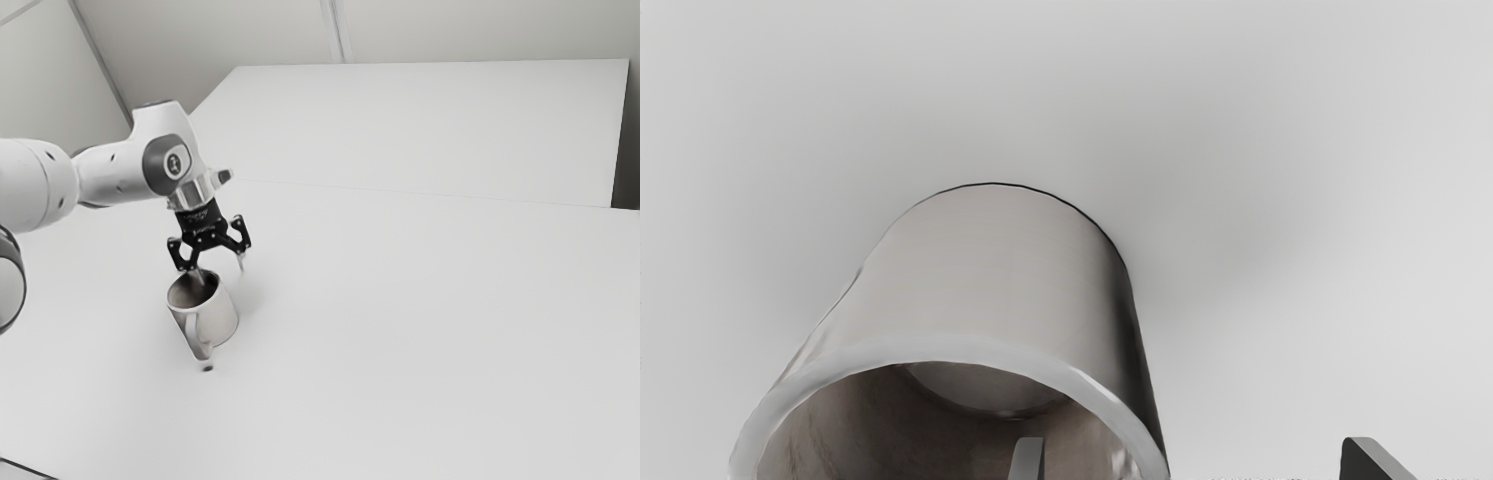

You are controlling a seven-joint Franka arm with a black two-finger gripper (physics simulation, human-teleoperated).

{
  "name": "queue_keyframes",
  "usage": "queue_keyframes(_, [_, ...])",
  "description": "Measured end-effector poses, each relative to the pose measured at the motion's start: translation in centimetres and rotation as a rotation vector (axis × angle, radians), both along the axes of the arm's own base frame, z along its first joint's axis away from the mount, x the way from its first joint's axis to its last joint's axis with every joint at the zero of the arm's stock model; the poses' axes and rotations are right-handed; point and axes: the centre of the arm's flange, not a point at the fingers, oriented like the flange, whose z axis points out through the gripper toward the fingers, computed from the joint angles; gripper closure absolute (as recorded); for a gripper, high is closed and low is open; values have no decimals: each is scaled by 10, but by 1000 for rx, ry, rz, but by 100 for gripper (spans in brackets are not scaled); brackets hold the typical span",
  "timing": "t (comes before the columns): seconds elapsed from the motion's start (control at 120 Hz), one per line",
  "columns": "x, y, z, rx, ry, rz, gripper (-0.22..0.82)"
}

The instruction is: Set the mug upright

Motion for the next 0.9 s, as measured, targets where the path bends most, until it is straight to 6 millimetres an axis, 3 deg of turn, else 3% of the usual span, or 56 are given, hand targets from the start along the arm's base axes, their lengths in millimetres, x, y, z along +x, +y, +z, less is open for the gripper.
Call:
queue_keyframes(0.333, [5,3,69,-9,-62,-30,3])
queue_keyframes(0.658, [3,4,156,102,-203,-297,1])
queue_keyframes(0.9, [5,3,205,136,-269,-447,0])
